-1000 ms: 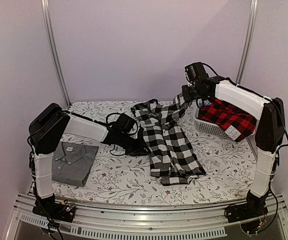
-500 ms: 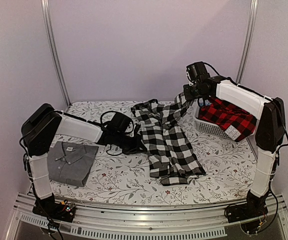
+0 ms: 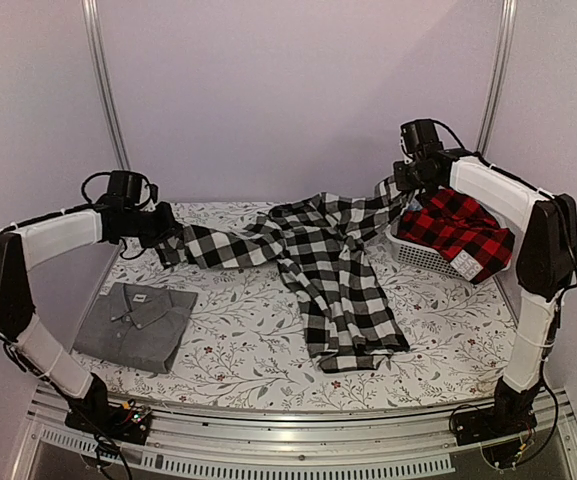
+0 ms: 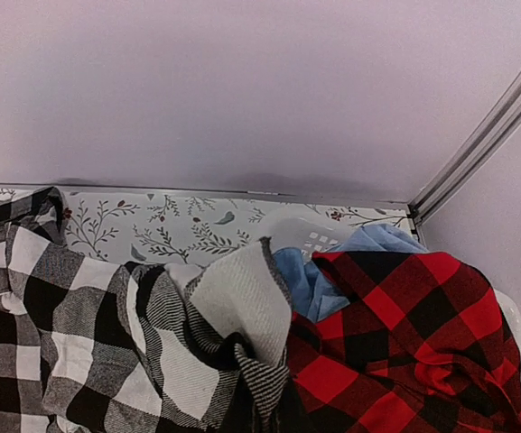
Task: Fold and stack the long sleeve shirts
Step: Flatten out the crumpled shirt at the center of the board.
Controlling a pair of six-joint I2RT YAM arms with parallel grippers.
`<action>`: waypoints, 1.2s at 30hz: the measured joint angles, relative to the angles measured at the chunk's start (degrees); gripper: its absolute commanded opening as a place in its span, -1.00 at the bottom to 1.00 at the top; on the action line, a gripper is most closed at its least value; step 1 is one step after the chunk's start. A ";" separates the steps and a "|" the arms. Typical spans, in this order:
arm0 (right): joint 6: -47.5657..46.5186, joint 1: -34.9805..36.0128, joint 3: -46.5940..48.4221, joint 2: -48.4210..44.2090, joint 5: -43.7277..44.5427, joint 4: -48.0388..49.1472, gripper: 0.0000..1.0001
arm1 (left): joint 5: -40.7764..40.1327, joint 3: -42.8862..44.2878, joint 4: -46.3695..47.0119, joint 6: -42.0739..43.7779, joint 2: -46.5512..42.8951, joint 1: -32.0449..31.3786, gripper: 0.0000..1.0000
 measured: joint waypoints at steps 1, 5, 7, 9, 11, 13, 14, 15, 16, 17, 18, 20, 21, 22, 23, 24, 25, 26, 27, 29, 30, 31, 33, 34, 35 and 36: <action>-0.44 -0.81 0.00 0.00 0.00 0.44 -1.00 | -0.17 1.01 -0.96 1.09 0.35 2.71 -1.00; -1.31 -3.74 0.24 0.02 0.00 1.25 -1.00 | 1.01 7.58 -3.98 4.66 4.79 11.23 -1.00; -1.57 -4.81 0.55 0.13 0.00 1.51 -1.00 | 1.90 13.75 -5.42 6.19 9.40 14.32 -1.00; -1.70 -5.40 0.94 0.28 -0.02 1.77 -1.00 | 2.32 20.20 -6.56 7.41 14.27 16.31 -1.00; -1.84 -5.73 1.31 0.52 -0.02 2.03 -1.00 | 2.27 27.39 -8.15 8.44 19.54 17.86 -1.00; -1.86 -5.79 1.36 0.70 -0.07 2.21 -1.00 | 1.95 33.05 -9.75 9.16 23.78 18.78 -1.00; -1.88 -5.79 1.42 0.87 -0.09 2.25 -1.00 | 1.90 35.98 -10.88 9.40 25.90 19.17 -1.00; -1.88 -5.79 1.49 1.11 -0.20 2.27 -1.00 | 1.90 38.99 -11.89 9.62 28.13 19.58 -1.00; -1.88 -5.79 1.55 1.33 -0.26 2.27 -0.99 | 1.79 41.16 -12.72 9.86 29.86 19.91 -1.00; -1.90 -5.79 1.62 1.66 -0.37 2.27 -0.95 | 1.55 43.69 -14.03 10.10 31.74 20.24 -1.00; -1.90 -5.79 1.64 2.01 -0.48 2.27 -0.86 | 1.33 46.23 -15.30 10.34 33.66 20.55 -0.99; -1.95 -5.79 1.70 2.80 -0.79 2.27 -0.77 | 0.74 50.27 -17.22 10.84 36.98 21.07 -0.92; -2.03 -5.79 1.75 3.17 -1.01 2.25 -0.70 | 0.55 51.41 -18.05 11.06 38.03 21.27 -0.85; -2.16 -5.84 1.90 3.58 -1.42 2.16 -0.61 | 0.31 52.46 -19.02 11.28 39.01 21.46 -0.68; -2.21 -5.84 2.10 3.98 -1.79 2.03 -0.52 | -0.04 53.24 -19.96 11.52 39.78 21.59 -0.52; -2.19 -5.88 2.40 4.26 -2.29 1.70 -0.39 | -0.44 54.21 -21.16 11.63 40.48 21.73 -0.29; -2.03 -5.92 2.82 4.42 -3.02 1.11 -0.25 | -0.72 55.17 -22.16 11.91 40.98 21.81 -0.03; -2.38 -5.95 3.69 4.63 -3.52 0.09 -0.07 | -0.72 56.08 -22.86 12.04 41.31 21.86 0.25; -2.32 -5.92 4.50 4.66 -4.22 -0.55 0.09 | -0.74 56.68 -23.37 12.37 41.40 21.84 0.37; -2.60 -5.53 6.05 4.61 -5.22 -1.33 0.22 | -0.68 57.16 -23.87 12.83 40.87 21.66 0.42; -2.38 -5.25 6.56 4.59 -5.53 -1.51 0.23 | -0.66 57.13 -24.06 13.09 40.54 21.53 0.42; -2.34 -4.90 6.82 4.52 -5.84 -1.84 0.23 | -0.70 56.65 -24.13 13.00 39.87 21.24 0.41; -2.32 -3.61 6.86 4.17 -6.45 -3.21 0.23 | -0.24 53.00 -23.21 12.85 36.96 20.28 0.38; -2.01 -2.45 6.62 3.91 -6.88 -4.00 0.23 | 0.13 50.10 -22.69 12.57 34.77 19.52 0.37; -1.73 -1.29 5.97 3.41 -7.17 -4.26 0.22 | 0.44 46.07 -21.62 12.33 31.87 18.47 0.34; -1.42 0.20 4.70 2.60 -7.37 -4.42 0.22 | 1.03 41.86 -20.61 11.85 28.74 17.14 0.33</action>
